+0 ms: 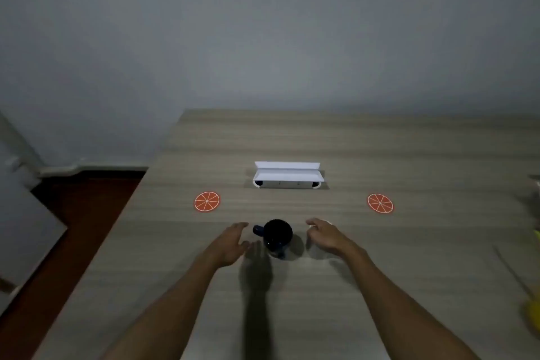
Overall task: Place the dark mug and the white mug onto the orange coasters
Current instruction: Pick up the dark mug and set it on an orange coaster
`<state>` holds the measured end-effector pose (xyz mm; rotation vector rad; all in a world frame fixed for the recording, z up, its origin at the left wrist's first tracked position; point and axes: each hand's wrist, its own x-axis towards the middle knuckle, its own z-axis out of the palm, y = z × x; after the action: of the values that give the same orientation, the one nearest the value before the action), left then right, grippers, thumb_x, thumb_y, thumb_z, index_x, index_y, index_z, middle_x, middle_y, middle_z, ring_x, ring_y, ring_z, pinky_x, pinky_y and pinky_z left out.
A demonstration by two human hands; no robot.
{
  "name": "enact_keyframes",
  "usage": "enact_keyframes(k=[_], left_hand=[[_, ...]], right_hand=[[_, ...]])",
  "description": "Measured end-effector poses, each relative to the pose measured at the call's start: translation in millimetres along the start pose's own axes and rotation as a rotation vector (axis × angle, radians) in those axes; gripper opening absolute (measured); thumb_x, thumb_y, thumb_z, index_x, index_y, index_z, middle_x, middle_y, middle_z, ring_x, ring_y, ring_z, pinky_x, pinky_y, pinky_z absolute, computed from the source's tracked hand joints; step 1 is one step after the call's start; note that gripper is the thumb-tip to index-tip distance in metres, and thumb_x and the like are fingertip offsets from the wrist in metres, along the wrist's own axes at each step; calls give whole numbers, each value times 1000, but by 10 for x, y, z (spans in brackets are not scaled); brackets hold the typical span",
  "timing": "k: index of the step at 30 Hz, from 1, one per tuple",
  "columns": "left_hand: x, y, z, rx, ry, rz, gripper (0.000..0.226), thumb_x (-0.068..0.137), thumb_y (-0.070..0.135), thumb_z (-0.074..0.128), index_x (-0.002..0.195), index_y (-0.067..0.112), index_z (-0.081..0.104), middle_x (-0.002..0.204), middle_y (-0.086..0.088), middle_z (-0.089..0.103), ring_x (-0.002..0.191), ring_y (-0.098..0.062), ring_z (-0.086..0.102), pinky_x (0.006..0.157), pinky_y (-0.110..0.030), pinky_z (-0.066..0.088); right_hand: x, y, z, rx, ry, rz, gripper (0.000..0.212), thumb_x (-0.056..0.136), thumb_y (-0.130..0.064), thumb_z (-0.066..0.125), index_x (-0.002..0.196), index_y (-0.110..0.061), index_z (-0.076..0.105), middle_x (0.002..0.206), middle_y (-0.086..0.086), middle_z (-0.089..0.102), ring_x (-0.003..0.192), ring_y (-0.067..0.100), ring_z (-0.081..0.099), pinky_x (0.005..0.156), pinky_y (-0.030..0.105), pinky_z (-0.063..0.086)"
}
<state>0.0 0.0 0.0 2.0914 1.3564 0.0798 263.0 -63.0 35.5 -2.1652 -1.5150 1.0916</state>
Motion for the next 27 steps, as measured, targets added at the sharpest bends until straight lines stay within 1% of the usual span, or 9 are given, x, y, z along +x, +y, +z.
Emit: enact_keyframes(k=[2,4,7,10,11,14,16,22,27], left_hand=[[67,-31,123,-52,-7,-6,62,97,25,52,151,9,26,159,-11,30,146,-27,31,118,-35,25],[131,-47,240,-84,-1,-7,63,96,20,52,151,9,25,159,-12,30,145,-28,32,118,-35,26],[300,-79,372,-127,32,-2,63,94,10,52,151,7,25,158,-14,31,145,-30,32,119,-35,26],[470,-111,457,-142,97,24,57,92,3,51,147,10,36,151,-13,42,138,-30,42,116,-38,32],[522,-127,485,-153,130,34,52,91,2,51,142,11,44,144,-13,51,132,-30,49,113,-39,37],[629,-157,526,-240,228,38,29,90,-2,52,110,15,62,108,-8,71,99,-25,67,93,-40,54],[661,-171,540,-319,241,13,22,90,-3,53,96,15,64,94,-7,73,88,-23,70,84,-44,58],[589,-190,595,-545,258,-8,31,88,-4,57,86,24,68,91,-5,75,91,-18,73,86,-44,59],[484,-178,564,-719,259,-47,25,89,-3,55,90,15,72,93,-11,76,92,-24,73,85,-41,60]], right_hand=[[45,104,171,33,-45,33,47,94,-17,34,139,-16,48,142,10,50,122,28,50,95,30,37],[123,264,403,69,-72,60,41,93,-15,34,126,-14,58,118,11,57,103,25,52,80,26,39],[228,395,630,177,-80,145,33,90,-7,36,115,-2,58,100,10,51,86,20,47,62,22,36],[332,467,781,293,-132,190,44,93,-10,38,135,-9,48,123,13,54,99,18,51,80,26,42],[376,488,829,336,-134,202,42,93,-12,39,133,-10,50,120,12,56,99,20,52,82,28,42],[510,529,938,421,-118,218,24,88,-8,39,99,-13,60,82,4,54,75,15,47,73,33,36],[585,547,997,515,-100,241,26,84,-4,38,82,-20,59,75,0,54,69,11,45,66,32,36],[622,395,1050,870,-144,318,41,87,6,30,90,-16,65,100,7,66,98,19,57,83,32,45],[533,278,1033,1105,-177,445,37,81,15,24,87,-2,56,95,17,62,90,29,60,78,33,51]])
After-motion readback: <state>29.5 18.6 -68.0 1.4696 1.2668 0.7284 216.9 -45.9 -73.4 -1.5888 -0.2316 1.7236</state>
